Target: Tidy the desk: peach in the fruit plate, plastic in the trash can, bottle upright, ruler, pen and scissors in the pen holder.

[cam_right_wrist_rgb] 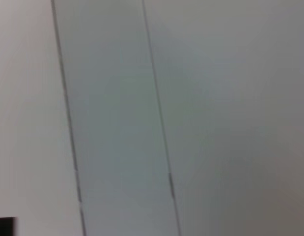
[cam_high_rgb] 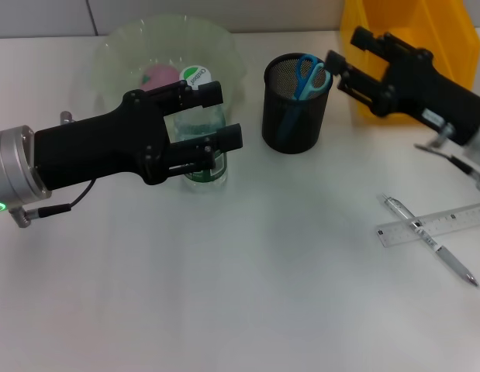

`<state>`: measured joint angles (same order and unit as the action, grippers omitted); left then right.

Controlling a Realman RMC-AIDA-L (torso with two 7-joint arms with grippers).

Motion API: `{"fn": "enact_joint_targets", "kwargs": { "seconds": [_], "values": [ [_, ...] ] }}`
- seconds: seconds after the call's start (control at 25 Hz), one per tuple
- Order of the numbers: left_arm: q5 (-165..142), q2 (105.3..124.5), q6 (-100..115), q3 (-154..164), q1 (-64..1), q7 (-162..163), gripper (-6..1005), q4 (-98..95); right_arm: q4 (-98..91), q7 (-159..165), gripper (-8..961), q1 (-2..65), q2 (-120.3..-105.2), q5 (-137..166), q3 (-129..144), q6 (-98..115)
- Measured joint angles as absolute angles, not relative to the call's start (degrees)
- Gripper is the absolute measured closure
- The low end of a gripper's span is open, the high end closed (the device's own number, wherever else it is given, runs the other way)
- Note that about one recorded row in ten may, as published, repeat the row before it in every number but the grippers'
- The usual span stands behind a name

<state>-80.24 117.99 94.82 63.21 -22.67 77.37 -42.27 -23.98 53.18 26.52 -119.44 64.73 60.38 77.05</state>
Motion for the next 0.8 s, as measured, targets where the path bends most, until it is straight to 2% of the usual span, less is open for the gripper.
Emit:
{"fn": "enact_joint_targets", "kwargs": {
  "seconds": [0.28,0.52,0.8],
  "values": [
    [-80.2,118.09,94.8,63.7,-22.7,77.3,272,-42.0,-28.0,53.8,312,19.3,-118.94,67.3,60.4,90.4],
    [-80.2,118.12,95.1,63.8,-22.1,77.5,272,-41.9,-42.6,67.0,313,13.0,-118.74,79.0,55.2,98.5],
    [-80.2,118.24,95.4,63.9,-21.4,77.6,273,-41.8,-64.1,92.2,313,13.7,-118.63,97.6,50.0,100.2]
  ]
}}
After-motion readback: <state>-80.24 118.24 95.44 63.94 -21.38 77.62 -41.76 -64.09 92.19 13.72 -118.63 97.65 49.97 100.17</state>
